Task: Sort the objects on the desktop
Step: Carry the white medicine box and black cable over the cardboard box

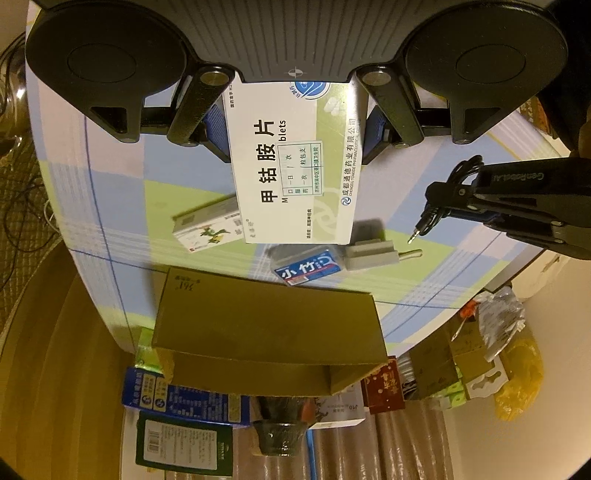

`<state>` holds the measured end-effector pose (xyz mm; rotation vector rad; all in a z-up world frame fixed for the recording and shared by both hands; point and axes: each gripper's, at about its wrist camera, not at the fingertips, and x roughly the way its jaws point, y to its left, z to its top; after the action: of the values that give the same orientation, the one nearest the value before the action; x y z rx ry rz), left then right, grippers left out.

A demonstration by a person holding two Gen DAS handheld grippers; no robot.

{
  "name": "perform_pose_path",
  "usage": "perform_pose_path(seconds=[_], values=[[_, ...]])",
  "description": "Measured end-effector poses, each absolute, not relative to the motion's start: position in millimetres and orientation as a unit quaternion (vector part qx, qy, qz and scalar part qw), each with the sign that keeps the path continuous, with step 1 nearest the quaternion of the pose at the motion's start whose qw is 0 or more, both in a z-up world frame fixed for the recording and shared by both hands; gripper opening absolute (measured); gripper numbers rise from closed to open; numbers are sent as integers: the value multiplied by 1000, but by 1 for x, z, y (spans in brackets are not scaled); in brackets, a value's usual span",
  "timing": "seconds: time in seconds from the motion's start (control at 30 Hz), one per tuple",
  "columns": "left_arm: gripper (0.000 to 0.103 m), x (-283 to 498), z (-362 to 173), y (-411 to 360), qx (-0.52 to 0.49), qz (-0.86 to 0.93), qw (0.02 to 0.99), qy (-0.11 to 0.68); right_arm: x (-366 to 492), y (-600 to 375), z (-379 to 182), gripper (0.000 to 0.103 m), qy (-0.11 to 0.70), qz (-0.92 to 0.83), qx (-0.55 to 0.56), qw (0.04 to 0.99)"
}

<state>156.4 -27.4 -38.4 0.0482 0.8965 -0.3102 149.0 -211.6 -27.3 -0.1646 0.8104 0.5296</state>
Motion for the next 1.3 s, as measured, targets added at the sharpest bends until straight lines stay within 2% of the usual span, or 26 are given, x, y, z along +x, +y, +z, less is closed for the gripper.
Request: perform_pose_path(seconds=[0.53, 1.3], values=[[9, 146, -22, -28, 21, -153, 894, 420, 143, -221, -6, 68, 381, 226, -79, 893], [9, 145, -20, -34, 24, -158, 892, 422, 145, -230, -6, 68, 384, 217, -66, 895]])
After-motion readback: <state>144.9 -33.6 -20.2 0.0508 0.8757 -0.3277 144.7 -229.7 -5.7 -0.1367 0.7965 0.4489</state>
